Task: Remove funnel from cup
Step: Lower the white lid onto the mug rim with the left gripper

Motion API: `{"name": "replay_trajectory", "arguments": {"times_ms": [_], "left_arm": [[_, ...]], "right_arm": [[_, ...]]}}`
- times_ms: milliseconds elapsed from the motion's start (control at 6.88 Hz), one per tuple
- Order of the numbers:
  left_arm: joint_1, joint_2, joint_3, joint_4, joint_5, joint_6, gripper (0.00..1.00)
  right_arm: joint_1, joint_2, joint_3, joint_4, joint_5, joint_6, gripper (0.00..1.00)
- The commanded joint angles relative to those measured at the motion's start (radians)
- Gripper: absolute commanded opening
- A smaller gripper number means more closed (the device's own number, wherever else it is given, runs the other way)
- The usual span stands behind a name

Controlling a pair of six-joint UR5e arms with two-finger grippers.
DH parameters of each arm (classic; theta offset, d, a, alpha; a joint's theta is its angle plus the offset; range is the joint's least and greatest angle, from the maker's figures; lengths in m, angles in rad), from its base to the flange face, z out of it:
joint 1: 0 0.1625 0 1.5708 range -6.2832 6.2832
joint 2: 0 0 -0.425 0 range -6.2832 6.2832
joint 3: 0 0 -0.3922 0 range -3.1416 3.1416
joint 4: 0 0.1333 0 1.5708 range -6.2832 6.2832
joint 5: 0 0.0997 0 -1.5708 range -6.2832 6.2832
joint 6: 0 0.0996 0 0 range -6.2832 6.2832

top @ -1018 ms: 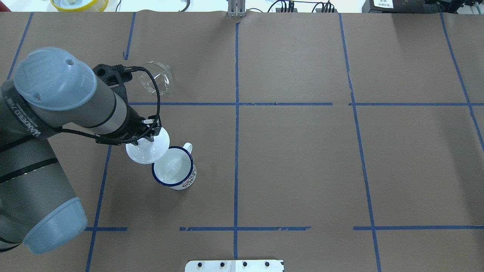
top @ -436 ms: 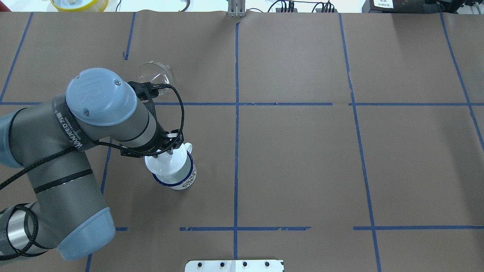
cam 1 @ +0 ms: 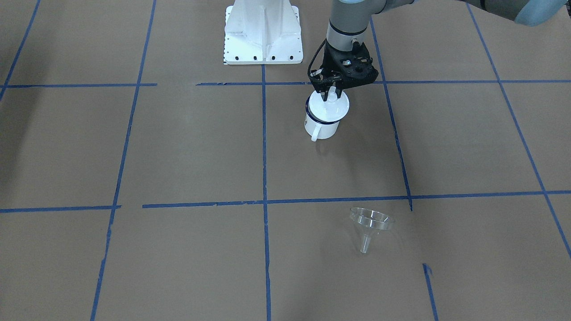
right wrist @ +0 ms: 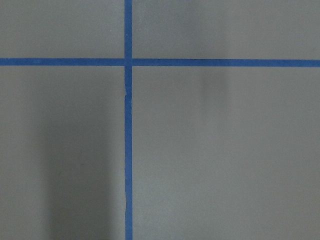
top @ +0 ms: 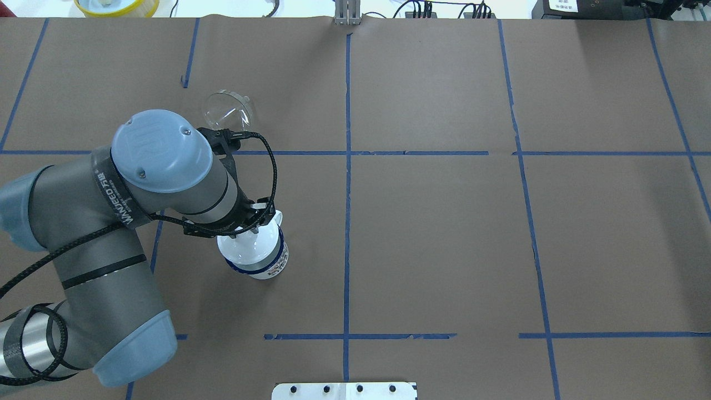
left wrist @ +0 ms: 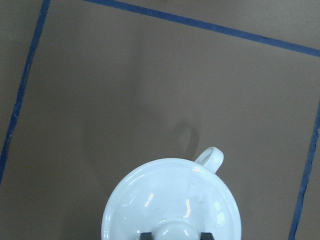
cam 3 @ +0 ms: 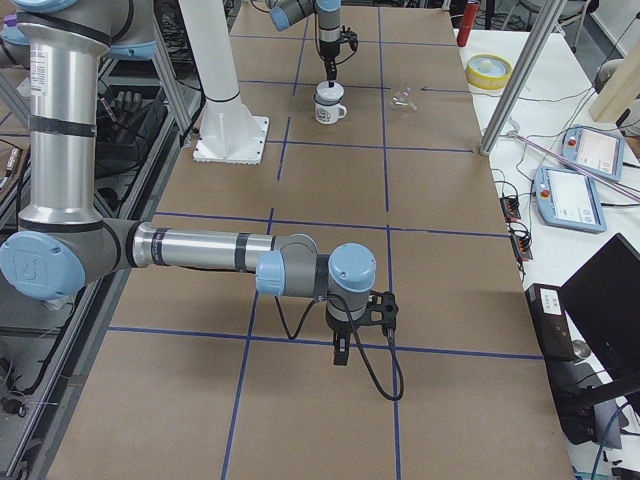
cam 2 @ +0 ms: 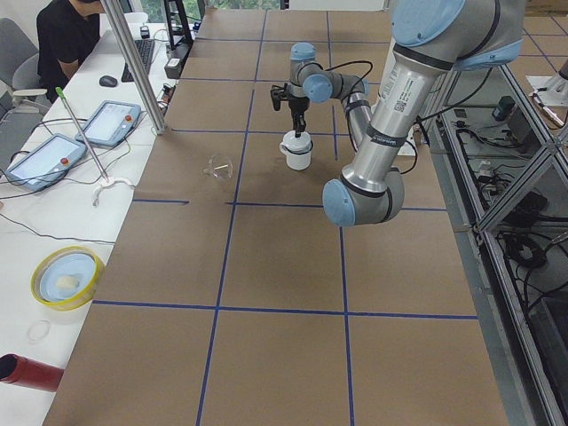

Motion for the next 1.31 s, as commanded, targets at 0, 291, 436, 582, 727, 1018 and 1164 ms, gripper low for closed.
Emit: {"name": "replay_trajectory", "arguments": {"times_ms": [0, 291, 436, 582, 727, 1018, 1164], "left_arm": [[0.004, -0.001, 0.004, -0.002, 0.0, 0.001, 0.0], [0.004, -0.001, 0.005, -0.002, 0.0, 0.001, 0.0], [0.007, -0.001, 0.004, -0.002, -0.001, 0.001, 0.0], [0.016, -0.001, 0.005, -0.005, -0.001, 0.001, 0.0], [0.019, -0.002, 0.007, -0.006, -0.001, 0.001, 0.08], [0.019, 0.001, 0.004, -0.02, 0.002, 0.006, 1.0], [0.019, 0.002, 0.002, -0.02, 0.002, 0.007, 1.0]], "right_arm": [[0.0, 0.0, 0.0, 0.0, 0.0, 0.0, 1.0], [0.0, 0.0, 0.0, 0.0, 0.0, 0.0, 1.0], [0.0, 0.0, 0.0, 0.0, 0.0, 0.0, 1.0], [0.0, 0.0, 0.0, 0.0, 0.0, 0.0, 1.0], [0.0, 0.0, 0.0, 0.0, 0.0, 0.0, 1.0], [0.0, 0.0, 0.0, 0.0, 0.0, 0.0, 1.0], [0.0, 0.0, 0.0, 0.0, 0.0, 0.0, 1.0]]}}
